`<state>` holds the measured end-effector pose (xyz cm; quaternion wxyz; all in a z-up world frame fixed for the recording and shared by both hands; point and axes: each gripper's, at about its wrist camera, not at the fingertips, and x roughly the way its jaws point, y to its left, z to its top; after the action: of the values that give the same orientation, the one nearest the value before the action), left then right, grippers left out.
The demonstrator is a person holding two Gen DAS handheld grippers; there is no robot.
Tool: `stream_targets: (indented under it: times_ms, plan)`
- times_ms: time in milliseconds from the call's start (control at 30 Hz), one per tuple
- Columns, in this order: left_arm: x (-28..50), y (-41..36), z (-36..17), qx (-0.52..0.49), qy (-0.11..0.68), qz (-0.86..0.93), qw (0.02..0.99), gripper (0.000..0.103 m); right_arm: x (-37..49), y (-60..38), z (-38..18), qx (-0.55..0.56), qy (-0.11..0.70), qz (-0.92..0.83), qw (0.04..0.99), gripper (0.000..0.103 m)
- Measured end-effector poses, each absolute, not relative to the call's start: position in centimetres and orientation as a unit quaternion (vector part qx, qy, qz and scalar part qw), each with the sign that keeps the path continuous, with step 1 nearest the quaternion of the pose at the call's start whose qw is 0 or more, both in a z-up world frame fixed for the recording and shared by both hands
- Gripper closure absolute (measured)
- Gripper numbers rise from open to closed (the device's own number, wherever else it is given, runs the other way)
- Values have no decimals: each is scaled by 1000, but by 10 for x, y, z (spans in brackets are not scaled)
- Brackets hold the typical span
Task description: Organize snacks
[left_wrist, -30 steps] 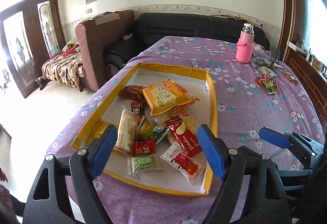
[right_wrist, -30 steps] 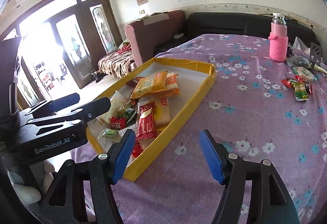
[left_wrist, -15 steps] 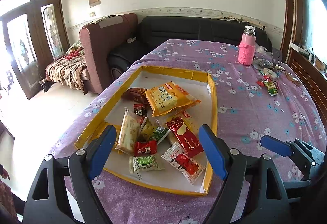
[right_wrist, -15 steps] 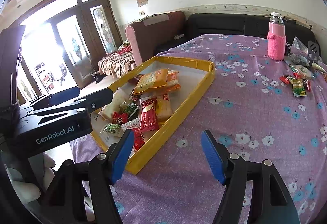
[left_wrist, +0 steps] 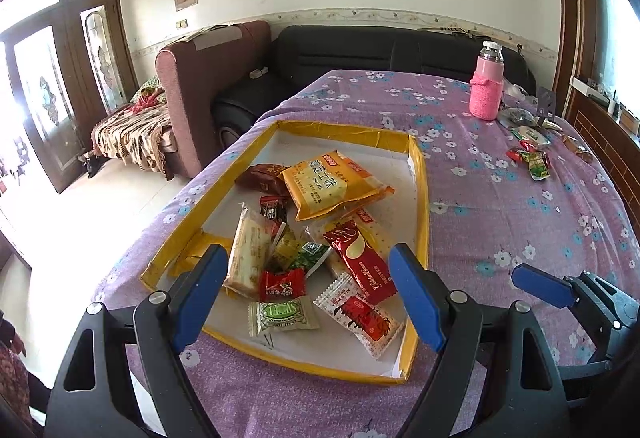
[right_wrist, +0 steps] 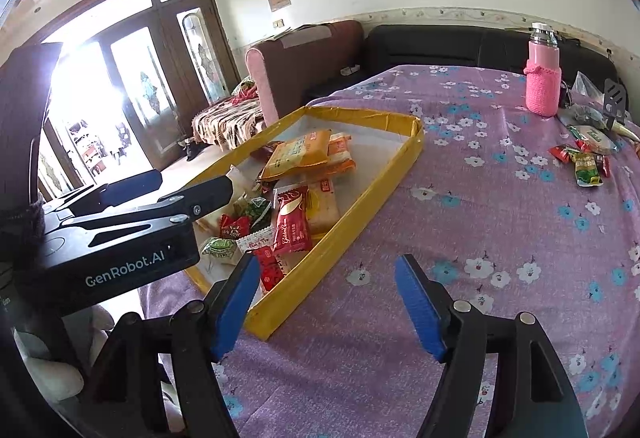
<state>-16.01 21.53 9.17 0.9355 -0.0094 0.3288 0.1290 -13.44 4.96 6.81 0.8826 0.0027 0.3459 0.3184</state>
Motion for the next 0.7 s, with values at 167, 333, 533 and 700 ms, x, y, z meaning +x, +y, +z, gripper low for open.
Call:
stream_targets:
  times_ms: [167,333,533,700]
  plan:
    - [-166,217,97,-14,302,149,942,20,-134,51,66,1,345,320,882,31]
    - [-191,210,119,7,217,225,950,14,-138,54,66,-8,338,322,885,31]
    - [-203,202,125,25,189,231,954,0,-141,55,67,-10,332,327,885,30]
    - [-189,209,117,-10,245,186,951,0,-145,54,69,-15,327,327,886,30]
